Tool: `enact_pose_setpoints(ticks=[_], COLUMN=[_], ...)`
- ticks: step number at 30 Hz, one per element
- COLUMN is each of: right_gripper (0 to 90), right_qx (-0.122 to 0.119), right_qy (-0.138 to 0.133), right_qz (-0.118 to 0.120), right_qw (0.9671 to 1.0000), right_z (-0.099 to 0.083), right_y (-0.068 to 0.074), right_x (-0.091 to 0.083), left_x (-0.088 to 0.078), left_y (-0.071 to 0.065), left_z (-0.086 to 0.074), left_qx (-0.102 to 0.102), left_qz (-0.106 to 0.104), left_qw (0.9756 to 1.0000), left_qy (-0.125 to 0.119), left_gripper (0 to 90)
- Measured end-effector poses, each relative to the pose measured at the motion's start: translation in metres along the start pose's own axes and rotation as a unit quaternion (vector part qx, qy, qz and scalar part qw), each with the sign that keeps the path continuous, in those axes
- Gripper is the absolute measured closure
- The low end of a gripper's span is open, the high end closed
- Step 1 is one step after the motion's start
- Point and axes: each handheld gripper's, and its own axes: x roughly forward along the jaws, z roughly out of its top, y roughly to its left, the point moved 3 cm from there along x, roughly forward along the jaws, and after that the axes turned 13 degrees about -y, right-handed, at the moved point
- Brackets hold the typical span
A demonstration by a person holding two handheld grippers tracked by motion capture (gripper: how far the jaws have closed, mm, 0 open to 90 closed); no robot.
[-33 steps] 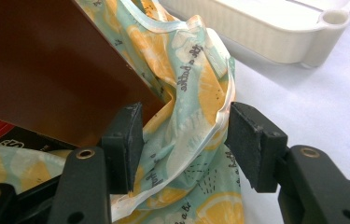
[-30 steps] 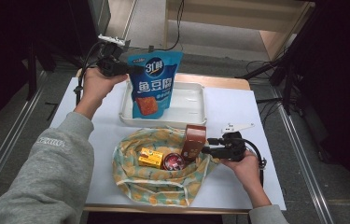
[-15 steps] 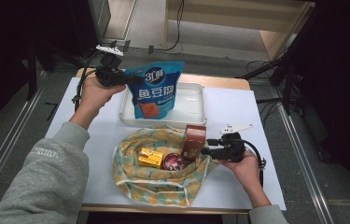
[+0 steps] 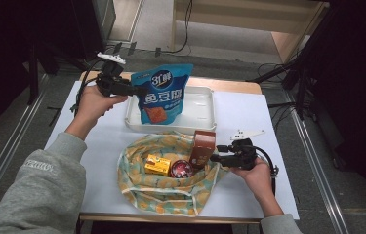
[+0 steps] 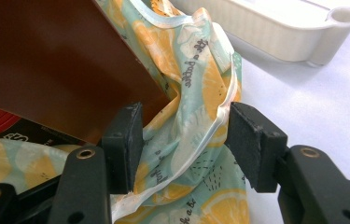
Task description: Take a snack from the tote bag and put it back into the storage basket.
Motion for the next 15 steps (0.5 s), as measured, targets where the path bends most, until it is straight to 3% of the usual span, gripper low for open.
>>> enact_pose_setpoints(ticks=[15], right_gripper=[46.5], right_qx=[-0.004], right_qy=[0.001], right_qz=[0.002], right_qw=[1.0000], right_z=[0.001], right_y=[0.000], right_x=[0.001], left_x=[-0.008], left_y=[0.004], left_z=[-0.027], left_qx=[-0.006], left_qz=[0.011], left_qw=[0.9998], left_qy=[0.014], left_gripper=[48.8])
